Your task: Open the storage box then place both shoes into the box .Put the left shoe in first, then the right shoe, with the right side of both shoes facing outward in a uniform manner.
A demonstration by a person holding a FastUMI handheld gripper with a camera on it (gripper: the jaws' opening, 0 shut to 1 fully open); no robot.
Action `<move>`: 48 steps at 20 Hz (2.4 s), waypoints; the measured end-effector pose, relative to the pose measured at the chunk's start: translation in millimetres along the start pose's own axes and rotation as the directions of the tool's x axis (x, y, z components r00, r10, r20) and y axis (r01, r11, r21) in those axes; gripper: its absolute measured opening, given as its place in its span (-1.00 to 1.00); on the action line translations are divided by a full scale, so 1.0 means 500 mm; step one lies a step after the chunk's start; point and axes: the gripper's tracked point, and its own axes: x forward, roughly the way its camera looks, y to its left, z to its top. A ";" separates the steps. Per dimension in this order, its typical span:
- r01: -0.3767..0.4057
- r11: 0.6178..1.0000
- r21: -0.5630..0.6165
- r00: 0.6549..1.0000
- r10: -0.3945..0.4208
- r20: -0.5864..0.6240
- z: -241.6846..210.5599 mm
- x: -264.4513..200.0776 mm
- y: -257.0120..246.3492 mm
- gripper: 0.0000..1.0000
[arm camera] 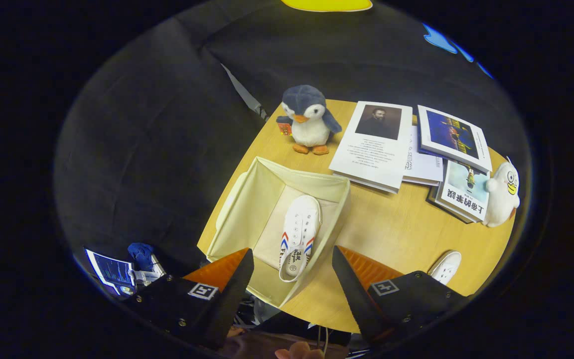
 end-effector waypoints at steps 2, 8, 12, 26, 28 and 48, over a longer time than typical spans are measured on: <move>0.028 0.999 0.019 0.999 -0.029 0.039 -0.011 -0.032 -0.046 0.91; 0.074 0.994 0.082 0.991 -0.083 0.108 -0.064 -0.099 -0.153 0.92; 0.074 0.988 0.133 0.986 -0.092 0.139 -0.103 -0.120 -0.210 0.92; 0.241 0.911 0.336 0.960 -0.273 0.052 -0.300 -0.127 -0.480 0.89; 0.274 0.895 0.353 0.954 -0.299 0.018 -0.336 -0.123 -0.514 0.88; 0.366 0.857 0.362 0.928 -0.311 -0.203 -0.499 0.036 -0.667 0.45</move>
